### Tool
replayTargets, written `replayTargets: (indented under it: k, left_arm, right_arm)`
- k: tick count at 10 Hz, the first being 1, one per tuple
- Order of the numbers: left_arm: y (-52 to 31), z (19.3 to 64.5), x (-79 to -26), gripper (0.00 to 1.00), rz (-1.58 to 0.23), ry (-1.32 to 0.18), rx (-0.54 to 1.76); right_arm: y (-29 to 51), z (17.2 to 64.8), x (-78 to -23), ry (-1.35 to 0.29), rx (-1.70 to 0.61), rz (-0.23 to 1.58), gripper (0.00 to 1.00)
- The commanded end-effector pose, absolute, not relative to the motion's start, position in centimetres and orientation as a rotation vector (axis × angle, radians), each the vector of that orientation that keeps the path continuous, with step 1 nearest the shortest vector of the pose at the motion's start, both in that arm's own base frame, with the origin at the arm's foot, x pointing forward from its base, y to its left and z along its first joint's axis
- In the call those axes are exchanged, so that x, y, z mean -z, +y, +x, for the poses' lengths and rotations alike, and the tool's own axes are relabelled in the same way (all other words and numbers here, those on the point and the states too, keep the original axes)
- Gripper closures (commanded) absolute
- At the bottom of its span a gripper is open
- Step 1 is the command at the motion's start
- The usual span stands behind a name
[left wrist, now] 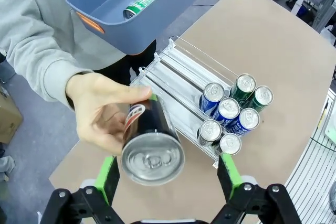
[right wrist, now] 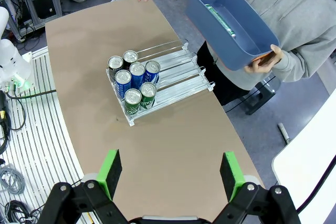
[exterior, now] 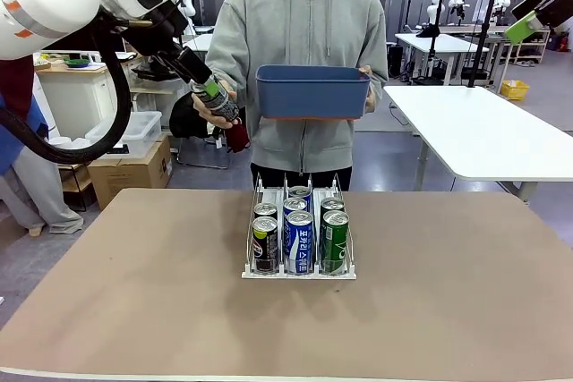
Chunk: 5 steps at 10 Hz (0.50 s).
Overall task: Fill the beverage cans into the dispenser.
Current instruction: Pick up the Pepsi coke handed by the human.
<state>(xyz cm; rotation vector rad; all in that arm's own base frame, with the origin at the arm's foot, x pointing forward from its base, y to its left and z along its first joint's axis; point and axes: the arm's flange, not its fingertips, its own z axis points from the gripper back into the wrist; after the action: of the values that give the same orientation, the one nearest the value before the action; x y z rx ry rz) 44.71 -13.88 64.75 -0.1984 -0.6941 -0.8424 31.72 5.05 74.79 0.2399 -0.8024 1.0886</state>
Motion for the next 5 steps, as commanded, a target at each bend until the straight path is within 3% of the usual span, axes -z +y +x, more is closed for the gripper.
replayTargets:
  k: [1,5]
  left_arm:
    - [-13.62,45.59,-64.58,0.00,-0.213,-0.725,0.871]
    - [-13.96,46.53,-64.39,0.00,-0.188,-0.729,0.853]
  right_arm:
    - [5.06,31.79,-74.67,-0.801,-1.095,0.239,0.00]
    - [5.06,31.79,-74.67,-0.801,-1.095,0.239,0.00]
